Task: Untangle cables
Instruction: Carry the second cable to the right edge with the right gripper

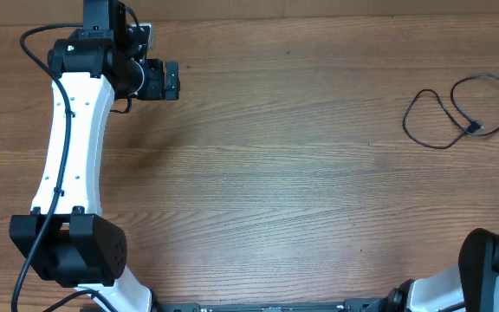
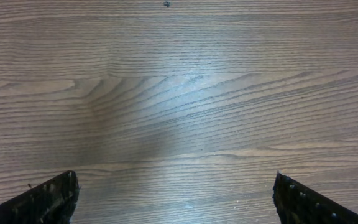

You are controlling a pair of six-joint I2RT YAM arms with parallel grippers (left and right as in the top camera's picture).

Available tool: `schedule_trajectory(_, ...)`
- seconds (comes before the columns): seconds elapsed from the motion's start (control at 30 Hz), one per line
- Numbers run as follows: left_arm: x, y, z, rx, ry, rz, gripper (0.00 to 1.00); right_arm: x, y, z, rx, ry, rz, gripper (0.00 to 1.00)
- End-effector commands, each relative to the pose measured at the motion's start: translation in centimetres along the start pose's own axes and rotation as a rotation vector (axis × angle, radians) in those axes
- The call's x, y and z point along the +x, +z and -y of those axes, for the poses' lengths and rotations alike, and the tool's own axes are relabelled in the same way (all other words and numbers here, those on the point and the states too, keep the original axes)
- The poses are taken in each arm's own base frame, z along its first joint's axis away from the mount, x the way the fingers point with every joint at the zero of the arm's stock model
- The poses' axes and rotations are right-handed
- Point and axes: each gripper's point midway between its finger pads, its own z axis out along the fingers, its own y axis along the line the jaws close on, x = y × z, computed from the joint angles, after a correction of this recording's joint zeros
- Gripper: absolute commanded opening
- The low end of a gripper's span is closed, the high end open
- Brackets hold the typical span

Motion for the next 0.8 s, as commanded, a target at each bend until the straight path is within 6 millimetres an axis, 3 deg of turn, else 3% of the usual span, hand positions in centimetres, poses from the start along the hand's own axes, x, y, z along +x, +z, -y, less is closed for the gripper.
schedule_trajectory(0.0,-0.6,-0.4,-0.2,-0.005,-0.022,0.017,0.99,-0.5,-0.7,1.5,0.080,0.003,0.025,0.04)
schedule_trajectory(0.17,-0.6,-0.4,-0.2,-0.005,-0.022,0.017,1.00,1.7,-0.1,2.6,0.134,-0.018,-0.061,0.04)
schedule_trajectory(0.4,-0.6,-0.4,-0.2,-0.004,-0.022,0.017,0.99,2.9,0.1,2.9,0.146,-0.024,-0.109,0.04)
schedule_trajectory(0.53,-0.5,-0.4,-0.2,-0.005,-0.022,0.016,1.00,5.5,0.9,3.5,0.172,-0.036,-0.214,0.04)
schedule_trajectory(0.77,-0.5,-0.4,-0.2,-0.005,-0.022,0.016,1.00,12.0,4.4,5.0,0.233,-0.065,-0.466,0.04)
